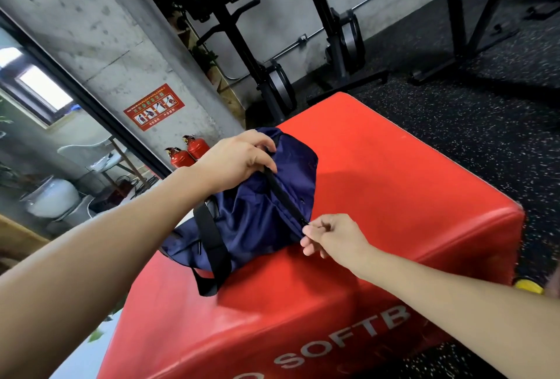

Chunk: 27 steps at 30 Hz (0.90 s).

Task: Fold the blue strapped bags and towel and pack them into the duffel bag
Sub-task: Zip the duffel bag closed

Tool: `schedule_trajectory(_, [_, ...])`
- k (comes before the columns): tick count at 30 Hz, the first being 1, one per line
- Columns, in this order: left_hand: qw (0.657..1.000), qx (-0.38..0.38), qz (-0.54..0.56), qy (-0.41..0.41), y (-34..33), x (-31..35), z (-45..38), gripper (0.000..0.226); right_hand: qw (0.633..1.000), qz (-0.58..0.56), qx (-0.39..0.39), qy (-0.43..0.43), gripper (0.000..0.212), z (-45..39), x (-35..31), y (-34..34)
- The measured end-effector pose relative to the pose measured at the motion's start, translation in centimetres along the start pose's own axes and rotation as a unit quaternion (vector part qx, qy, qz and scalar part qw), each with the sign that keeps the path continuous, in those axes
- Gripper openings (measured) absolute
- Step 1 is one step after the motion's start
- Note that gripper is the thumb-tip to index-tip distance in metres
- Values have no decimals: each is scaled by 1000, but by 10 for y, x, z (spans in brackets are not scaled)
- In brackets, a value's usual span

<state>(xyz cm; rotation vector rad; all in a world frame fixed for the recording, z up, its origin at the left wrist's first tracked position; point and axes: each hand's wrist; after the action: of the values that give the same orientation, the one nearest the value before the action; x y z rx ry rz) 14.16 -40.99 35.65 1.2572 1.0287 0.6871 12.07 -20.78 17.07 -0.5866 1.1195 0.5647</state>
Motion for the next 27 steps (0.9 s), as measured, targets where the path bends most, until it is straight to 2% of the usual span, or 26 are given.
schedule_trajectory(12, [999,7,19,29,-14,19,3,29,991,121,36,-48,17,-12,15,15])
schedule_trajectory(16, [995,57,40,72,-19,27,12,35,972,199,119,-29,28,-29,5,44])
schedule_trajectory(21, [975,150,43,158,-13,27,47,41,955,209,208,-30,18,-56,-12,93])
schedule_trajectory(25, [965,141,29,217,-20,24,81,45,952,180,237,-67,14,-64,-22,121])
schedule_trajectory(27, [958,126,25,257,-24,23,91,46,921,262,285,-54,18,-60,-27,128])
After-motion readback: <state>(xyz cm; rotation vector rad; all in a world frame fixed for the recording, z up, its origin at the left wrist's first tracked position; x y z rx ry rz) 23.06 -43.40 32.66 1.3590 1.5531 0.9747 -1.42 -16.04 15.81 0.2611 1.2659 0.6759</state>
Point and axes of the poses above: each hand's wrist, its own z-axis away from the middle knuckle, its own y-axis out of the back of the hand, x = y × z, and after that the axes turned 9 degrees about -y, right-handed
